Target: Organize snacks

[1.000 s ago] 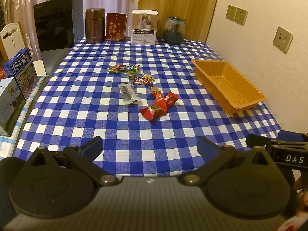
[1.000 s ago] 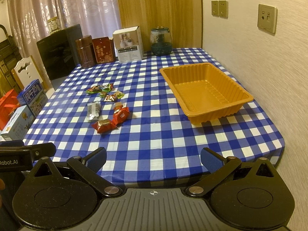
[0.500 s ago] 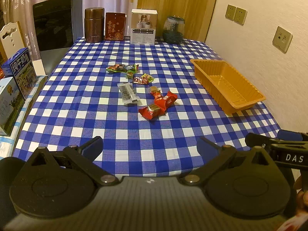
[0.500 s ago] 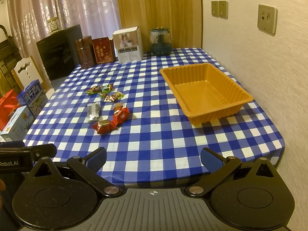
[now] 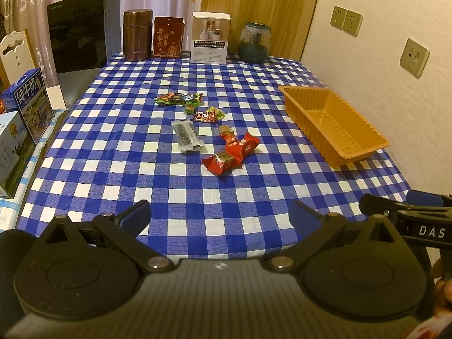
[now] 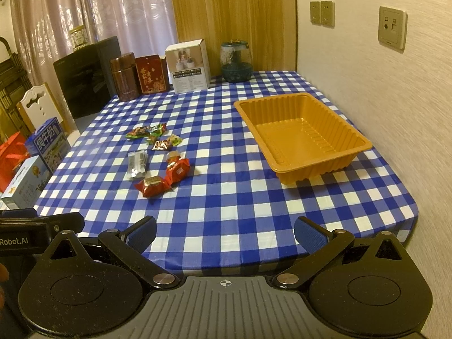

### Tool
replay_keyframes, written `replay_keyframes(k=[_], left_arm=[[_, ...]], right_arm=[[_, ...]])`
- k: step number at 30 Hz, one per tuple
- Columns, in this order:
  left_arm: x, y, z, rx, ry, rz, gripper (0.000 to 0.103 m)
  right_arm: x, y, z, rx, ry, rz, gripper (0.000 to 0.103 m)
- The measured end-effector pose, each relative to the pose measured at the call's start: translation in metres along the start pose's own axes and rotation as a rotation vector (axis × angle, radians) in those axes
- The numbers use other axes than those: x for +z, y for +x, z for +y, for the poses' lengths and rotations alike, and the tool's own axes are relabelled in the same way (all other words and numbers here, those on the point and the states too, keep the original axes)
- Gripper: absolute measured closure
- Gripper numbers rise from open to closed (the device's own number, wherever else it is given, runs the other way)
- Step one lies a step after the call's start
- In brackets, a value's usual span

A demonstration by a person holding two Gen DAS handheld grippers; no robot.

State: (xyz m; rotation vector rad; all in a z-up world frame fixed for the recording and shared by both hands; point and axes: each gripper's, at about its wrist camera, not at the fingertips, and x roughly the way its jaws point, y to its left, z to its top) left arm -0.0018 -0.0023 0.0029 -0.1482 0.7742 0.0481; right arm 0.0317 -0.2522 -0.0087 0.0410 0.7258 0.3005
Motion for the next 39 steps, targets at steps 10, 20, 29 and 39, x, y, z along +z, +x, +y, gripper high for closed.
replay_keyframes(k=[10, 20, 29, 39], left_arm=[[0.0, 0.001, -0.001, -0.001, 0.001, 0.0, 0.0], [-0.002, 0.002, -0.001, -0.005, -0.003, 0.001, 0.0], [-0.002, 0.002, 0.0, -0.005, -0.009, 0.004, 0.0], [0.003, 0.013, 0.015, 0.005, -0.035, 0.01, 0.0]], right_arm=[[0.0, 0.0, 0.0, -0.001, 0.0, 0.0, 0.0], [-0.001, 0.0, 0.001, -0.001, 0.0, 0.0, 0.0], [-0.002, 0.001, 0.001, -0.002, 0.002, 0.0, 0.0], [0.001, 0.015, 0.002, 0.011, 0.017, -0.02, 0.0]])
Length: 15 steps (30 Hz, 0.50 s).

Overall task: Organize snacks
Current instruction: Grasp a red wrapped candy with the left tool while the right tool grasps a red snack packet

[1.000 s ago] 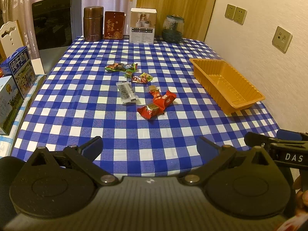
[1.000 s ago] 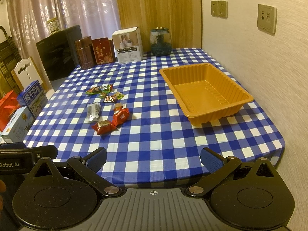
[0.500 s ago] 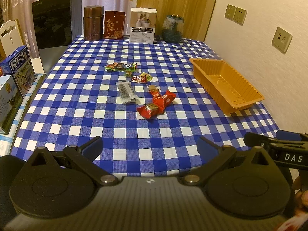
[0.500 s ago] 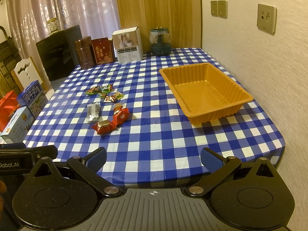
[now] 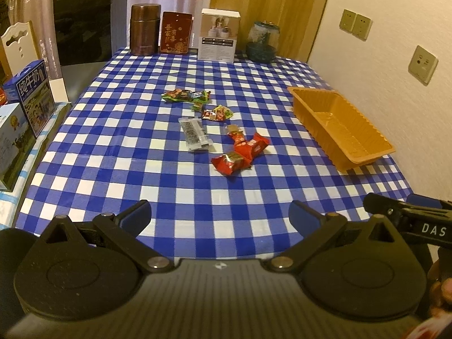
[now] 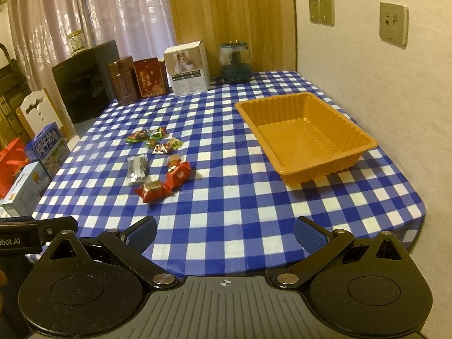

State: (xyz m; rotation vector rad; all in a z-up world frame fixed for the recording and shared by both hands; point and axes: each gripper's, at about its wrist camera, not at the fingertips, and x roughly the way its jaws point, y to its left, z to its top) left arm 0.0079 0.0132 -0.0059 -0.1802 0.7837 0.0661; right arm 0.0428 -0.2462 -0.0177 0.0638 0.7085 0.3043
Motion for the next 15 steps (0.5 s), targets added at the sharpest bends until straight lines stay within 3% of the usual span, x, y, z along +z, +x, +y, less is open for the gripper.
replay_keyframes(k=[8, 15], left_arm=[[0.013, 0.033, 0.018, 0.006, 0.019, 0.027, 0.001], [0.022, 0.07, 0.019, -0.037, 0.104, 0.051, 0.008]], right_arm=[[0.007, 0.031, 0.002, 0.025, 0.013, 0.0, 0.001], [0.013, 0.065, 0.0, 0.05, 0.029, 0.009, 0.001]])
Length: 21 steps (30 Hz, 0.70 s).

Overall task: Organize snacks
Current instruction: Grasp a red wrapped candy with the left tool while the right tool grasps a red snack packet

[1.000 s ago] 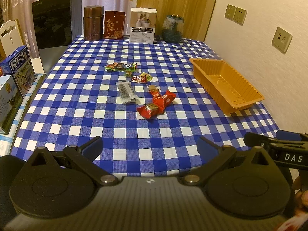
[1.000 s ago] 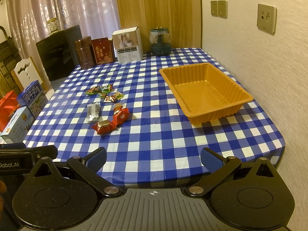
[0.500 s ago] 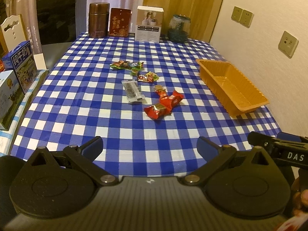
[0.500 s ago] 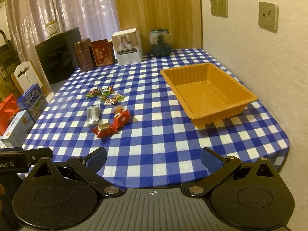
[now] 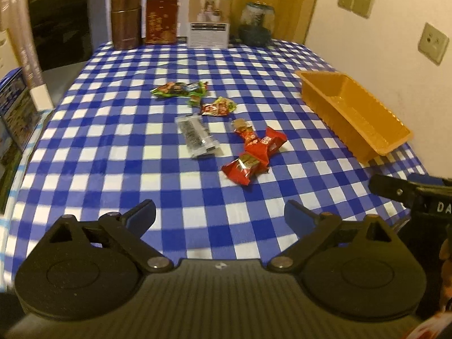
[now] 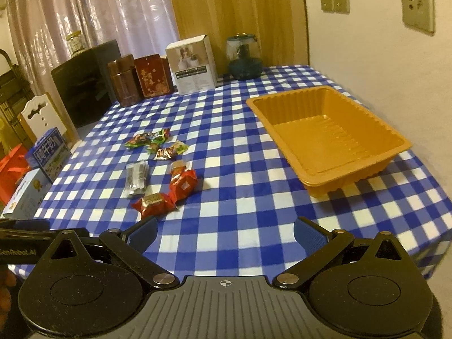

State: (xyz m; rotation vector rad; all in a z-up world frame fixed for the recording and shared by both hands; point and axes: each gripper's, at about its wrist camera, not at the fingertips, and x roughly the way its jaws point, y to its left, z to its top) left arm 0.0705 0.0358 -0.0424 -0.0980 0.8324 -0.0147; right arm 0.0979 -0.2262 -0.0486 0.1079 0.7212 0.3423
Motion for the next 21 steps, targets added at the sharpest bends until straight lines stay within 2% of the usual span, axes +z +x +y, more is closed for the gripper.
replay_keyframes(k=[2, 6, 15, 21], left_arm=[[0.003, 0.011, -0.001, -0.022, 0.027, 0.002, 0.01], [0.01, 0.037, 0.0, -0.05, 0.062, 0.014, 0.015], [0.022, 0.087, -0.001, -0.127, 0.174, 0.02, 0.028], [0.027, 0.114, -0.005, -0.148, 0.253, 0.026, 0.037]], right_arm=[[0.002, 0.011, -0.001, 0.008, 0.003, 0.005, 0.002], [0.006, 0.036, -0.004, 0.036, 0.021, 0.031, 0.015], [0.012, 0.079, -0.012, 0.06, 0.035, 0.063, 0.023], [0.012, 0.1, -0.015, 0.068, 0.047, 0.082, 0.026]])
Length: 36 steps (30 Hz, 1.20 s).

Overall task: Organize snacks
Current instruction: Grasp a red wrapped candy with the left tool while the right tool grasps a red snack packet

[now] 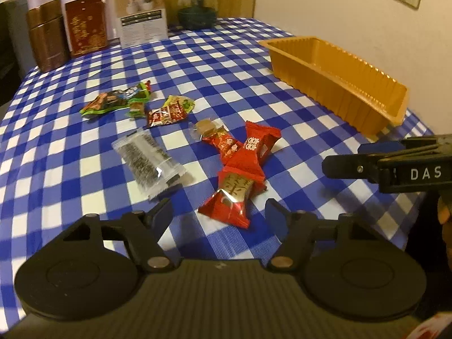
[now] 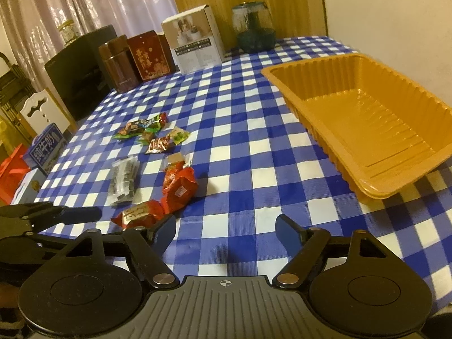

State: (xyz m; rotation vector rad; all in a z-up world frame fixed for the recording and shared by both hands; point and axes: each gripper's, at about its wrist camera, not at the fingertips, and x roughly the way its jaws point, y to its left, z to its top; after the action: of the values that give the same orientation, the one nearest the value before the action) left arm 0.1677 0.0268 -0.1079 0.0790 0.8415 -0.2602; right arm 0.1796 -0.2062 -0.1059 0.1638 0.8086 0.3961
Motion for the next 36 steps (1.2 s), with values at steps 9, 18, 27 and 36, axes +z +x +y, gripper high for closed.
replay_keyframes(k=[9, 18, 27, 36], left_arm=[[0.006, 0.025, -0.001, -0.071, 0.068, 0.014, 0.07], [0.0, 0.009, 0.015, -0.028, -0.045, -0.013, 0.078], [-0.002, -0.012, 0.033, 0.028, -0.145, -0.055, 0.078], [-0.005, -0.016, 0.032, 0.029, -0.172, -0.063, 0.078]], right_arm=[[0.008, 0.019, 0.0, 0.007, 0.013, 0.006, 0.028], [0.016, 0.036, 0.018, 0.062, -0.004, 0.011, 0.029], [0.03, 0.068, 0.039, 0.079, -0.015, 0.012, 0.045], [0.029, 0.082, 0.04, 0.048, -0.019, 0.037, 0.07]])
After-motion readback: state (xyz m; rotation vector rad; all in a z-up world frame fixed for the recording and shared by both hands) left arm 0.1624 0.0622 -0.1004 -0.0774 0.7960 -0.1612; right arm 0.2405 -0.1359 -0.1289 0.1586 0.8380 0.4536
